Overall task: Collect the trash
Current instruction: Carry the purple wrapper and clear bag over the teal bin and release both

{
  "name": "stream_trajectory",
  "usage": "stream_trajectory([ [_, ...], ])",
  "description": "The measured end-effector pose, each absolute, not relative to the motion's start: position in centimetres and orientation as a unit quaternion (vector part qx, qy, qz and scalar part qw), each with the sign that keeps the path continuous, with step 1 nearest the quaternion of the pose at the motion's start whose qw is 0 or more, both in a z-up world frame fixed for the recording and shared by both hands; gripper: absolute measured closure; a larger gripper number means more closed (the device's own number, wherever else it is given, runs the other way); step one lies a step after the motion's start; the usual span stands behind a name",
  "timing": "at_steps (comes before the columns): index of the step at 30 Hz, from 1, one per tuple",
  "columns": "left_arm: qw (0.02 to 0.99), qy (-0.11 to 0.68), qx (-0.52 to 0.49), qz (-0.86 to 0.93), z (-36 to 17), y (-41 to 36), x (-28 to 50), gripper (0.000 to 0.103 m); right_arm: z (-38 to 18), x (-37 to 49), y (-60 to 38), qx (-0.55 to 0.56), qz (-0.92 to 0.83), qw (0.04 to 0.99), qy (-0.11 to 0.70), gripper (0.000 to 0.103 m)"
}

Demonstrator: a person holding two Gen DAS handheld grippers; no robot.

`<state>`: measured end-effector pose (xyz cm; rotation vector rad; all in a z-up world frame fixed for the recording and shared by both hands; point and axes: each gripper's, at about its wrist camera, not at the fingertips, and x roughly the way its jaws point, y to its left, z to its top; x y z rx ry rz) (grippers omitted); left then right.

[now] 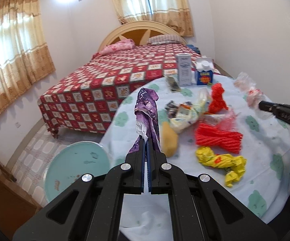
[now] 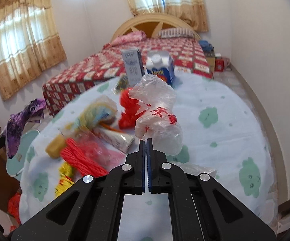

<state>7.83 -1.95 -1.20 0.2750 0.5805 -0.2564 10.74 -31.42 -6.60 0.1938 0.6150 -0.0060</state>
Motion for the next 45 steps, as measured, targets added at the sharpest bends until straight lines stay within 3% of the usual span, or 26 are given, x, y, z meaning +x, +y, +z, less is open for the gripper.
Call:
stream_trajectory([
  [16,0.946,0.300,0.115,-0.047,-2.2,4.1,10.4,0.101,-3.8,13.8,-24.4,0.047,0.072,0.958,0.272,0.100],
  [45,0.942,0.320,0.104,0.011,-3.8,10.0,11.8,0.101,-3.7,17.6,-14.9,-0.007,0.151,0.948,0.281,0.100],
])
